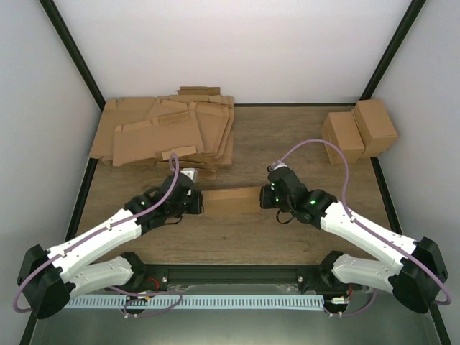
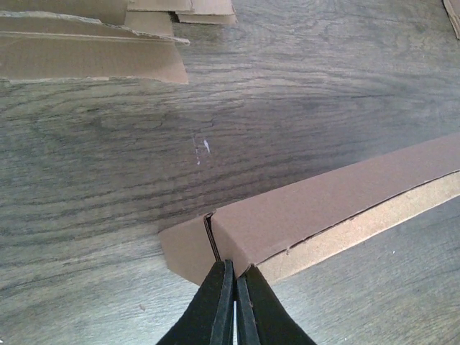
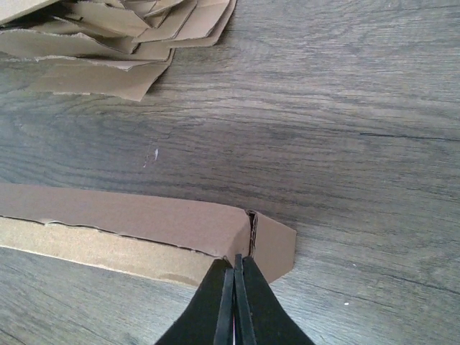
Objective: Fold the paper box
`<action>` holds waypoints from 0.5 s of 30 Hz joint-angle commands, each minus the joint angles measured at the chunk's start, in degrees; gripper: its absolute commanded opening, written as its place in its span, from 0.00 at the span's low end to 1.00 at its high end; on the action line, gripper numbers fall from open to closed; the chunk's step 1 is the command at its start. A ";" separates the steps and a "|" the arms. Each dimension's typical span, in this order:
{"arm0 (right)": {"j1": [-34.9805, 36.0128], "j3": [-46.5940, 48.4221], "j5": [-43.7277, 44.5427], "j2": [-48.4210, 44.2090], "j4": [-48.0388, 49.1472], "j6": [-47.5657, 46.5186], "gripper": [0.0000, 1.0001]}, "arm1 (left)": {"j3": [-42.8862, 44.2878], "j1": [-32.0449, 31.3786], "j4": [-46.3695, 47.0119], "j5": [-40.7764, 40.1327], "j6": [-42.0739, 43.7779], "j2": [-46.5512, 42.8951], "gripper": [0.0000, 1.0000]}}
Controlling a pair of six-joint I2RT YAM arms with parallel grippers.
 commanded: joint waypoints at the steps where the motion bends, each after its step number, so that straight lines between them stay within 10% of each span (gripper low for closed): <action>1: 1.94 -2.46 -4.06 1.73 -5.87 1.84 0.02 | -1.96 -1.34 -0.73 3.10 -0.84 1.90 0.04; 15: 1.94 2.49 -1.75 -4.70 -10.41 2.03 0.38 | 2.48 -1.42 -4.61 1.83 -0.11 1.87 0.18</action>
